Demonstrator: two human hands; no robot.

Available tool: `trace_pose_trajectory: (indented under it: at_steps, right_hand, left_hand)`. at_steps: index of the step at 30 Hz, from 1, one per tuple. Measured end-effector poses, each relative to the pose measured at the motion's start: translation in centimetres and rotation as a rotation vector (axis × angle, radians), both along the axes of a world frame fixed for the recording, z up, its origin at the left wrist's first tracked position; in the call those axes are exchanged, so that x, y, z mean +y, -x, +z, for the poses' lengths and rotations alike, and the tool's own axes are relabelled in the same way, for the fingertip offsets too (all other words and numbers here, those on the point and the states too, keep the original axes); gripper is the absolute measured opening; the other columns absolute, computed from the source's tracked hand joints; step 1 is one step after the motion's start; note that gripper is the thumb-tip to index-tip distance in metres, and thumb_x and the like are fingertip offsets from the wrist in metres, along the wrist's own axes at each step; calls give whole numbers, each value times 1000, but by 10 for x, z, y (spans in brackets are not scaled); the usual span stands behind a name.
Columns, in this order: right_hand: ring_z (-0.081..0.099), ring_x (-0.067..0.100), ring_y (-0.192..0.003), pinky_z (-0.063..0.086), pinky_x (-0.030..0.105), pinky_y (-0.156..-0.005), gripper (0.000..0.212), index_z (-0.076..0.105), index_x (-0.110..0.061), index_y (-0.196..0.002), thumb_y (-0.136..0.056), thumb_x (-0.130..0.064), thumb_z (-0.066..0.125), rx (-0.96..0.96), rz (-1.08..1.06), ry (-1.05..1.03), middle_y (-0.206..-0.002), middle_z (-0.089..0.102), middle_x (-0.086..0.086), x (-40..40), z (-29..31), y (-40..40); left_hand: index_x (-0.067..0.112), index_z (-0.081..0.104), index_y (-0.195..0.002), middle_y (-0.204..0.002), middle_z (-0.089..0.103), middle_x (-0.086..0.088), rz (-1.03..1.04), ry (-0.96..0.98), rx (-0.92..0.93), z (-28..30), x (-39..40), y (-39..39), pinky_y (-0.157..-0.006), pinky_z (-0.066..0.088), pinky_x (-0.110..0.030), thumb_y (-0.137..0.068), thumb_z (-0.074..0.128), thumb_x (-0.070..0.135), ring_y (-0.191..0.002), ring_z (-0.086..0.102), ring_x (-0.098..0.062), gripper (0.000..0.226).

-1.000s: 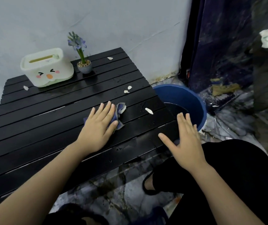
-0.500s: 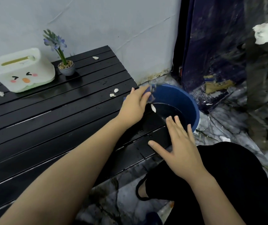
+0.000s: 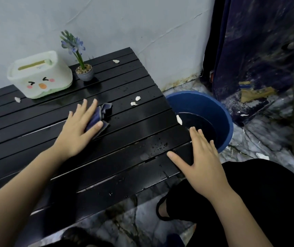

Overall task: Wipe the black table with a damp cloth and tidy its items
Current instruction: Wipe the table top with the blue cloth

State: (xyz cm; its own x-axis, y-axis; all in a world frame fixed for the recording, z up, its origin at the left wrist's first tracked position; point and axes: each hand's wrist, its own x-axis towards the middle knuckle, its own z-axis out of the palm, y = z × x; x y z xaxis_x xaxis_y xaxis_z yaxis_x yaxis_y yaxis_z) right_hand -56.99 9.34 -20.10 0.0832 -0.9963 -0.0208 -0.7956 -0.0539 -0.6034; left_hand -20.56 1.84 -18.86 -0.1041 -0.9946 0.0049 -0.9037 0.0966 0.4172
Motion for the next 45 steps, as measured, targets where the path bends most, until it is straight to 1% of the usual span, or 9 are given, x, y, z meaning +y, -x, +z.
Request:
trace_pose_trajectory:
  at_steps: [9,18,21,25,31,36,40,43,45]
  right_hand:
    - [-9,-3,-151,-3,31,-125,99,5,-23,-161,-88,-77,44,-44,2,-22,-165,3,-15,0,4,-1]
    - [-13,-8,-148,-6,27,-124,101,2,-25,-161,-86,-80,42,-26,10,-41,-158,-6,-24,-2,6,2]
    - [-14,-5,-149,-5,28,-125,102,1,-24,-161,-86,-80,41,-14,16,-41,-161,-4,-21,-2,5,1]
    - [-9,-1,-151,3,38,-127,103,4,-22,-161,-86,-79,45,-41,23,-62,-168,6,-10,-4,8,1]
    - [2,8,-154,15,44,-125,100,10,-23,-161,-85,-70,56,-133,-7,-131,-168,13,-5,0,19,1]
    - [9,13,-155,18,43,-124,96,14,-22,-161,-87,-66,59,-187,-42,-141,-168,19,-2,3,17,0]
    - [24,13,-151,23,42,-123,92,22,-28,-159,-85,-69,59,-371,-101,-190,-164,28,-6,6,14,4]
    - [26,10,-149,22,34,-121,80,23,-27,-159,-93,-61,54,-459,-147,-219,-164,28,-8,12,12,9]
    - [25,10,-150,20,33,-121,73,20,-27,-160,-98,-56,47,-427,-115,-225,-165,27,-7,16,8,11]
  left_hand:
    - [22,11,-159,-167,8,-5,-139,53,-226,-11,-67,74,-122,4,-46,-99,17,58,-154,4,-30,71]
    - [26,50,-141,-147,52,-6,-238,73,26,-4,-123,186,-115,29,-47,-105,37,40,-147,31,-36,41]
    - [24,62,-125,-110,71,-4,-130,114,216,4,-124,179,-94,48,-42,-103,43,42,-113,62,-30,35]
    - [21,66,-105,-88,67,-2,-101,97,578,21,-97,150,-83,51,-36,-102,47,35,-80,58,-10,23]
    - [22,65,-102,-79,67,1,-149,13,398,60,12,61,-61,39,-15,-105,45,28,-61,48,2,21]
    - [39,64,-123,-112,69,26,-135,-64,239,67,109,-13,-90,44,-10,-95,52,48,-102,63,6,31]
    - [39,69,-123,-151,44,20,-203,-264,311,60,160,-38,-125,14,-32,-78,69,54,-150,22,-4,47]
    - [42,40,-148,-163,21,19,-181,-193,239,51,178,-34,-126,5,-36,-87,56,59,-153,6,-7,65]
    - [39,15,-157,-167,4,13,-262,-112,-65,34,185,-23,-126,5,-47,-95,36,64,-155,-3,-13,70]
